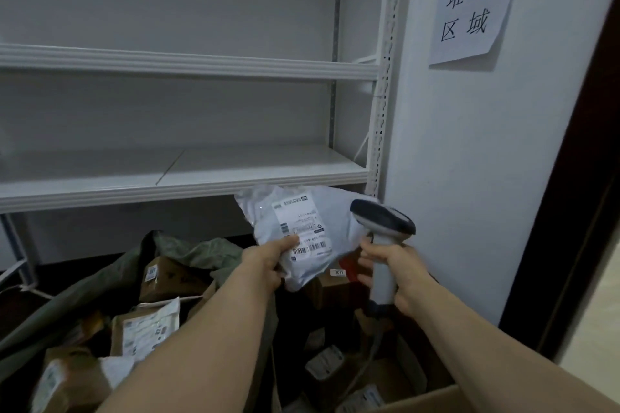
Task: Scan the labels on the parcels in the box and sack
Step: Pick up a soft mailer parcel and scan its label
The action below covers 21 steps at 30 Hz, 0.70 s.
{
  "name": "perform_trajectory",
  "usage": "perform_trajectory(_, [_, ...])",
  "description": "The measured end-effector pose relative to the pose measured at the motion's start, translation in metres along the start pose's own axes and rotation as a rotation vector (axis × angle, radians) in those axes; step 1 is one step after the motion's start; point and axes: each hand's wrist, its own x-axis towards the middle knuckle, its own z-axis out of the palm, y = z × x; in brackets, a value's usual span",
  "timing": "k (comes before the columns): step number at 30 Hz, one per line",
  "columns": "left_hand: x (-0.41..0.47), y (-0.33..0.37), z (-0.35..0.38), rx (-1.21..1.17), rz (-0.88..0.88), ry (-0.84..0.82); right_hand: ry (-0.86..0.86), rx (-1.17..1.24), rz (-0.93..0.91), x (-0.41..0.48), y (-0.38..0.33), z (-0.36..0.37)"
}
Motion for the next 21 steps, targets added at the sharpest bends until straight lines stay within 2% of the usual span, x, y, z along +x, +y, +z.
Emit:
perform_trajectory(9, [-0.016,0.023,-0.018,-0.144,0.229,0.170,-0.208,-0.286,-0.034,-0.026,0.002,0.019])
perform_trajectory(21, [-0.020,0.040,-0.043,-0.247,0.289,0.317,-0.350,-0.429,-0.055,-0.047,-0.004,0.046])
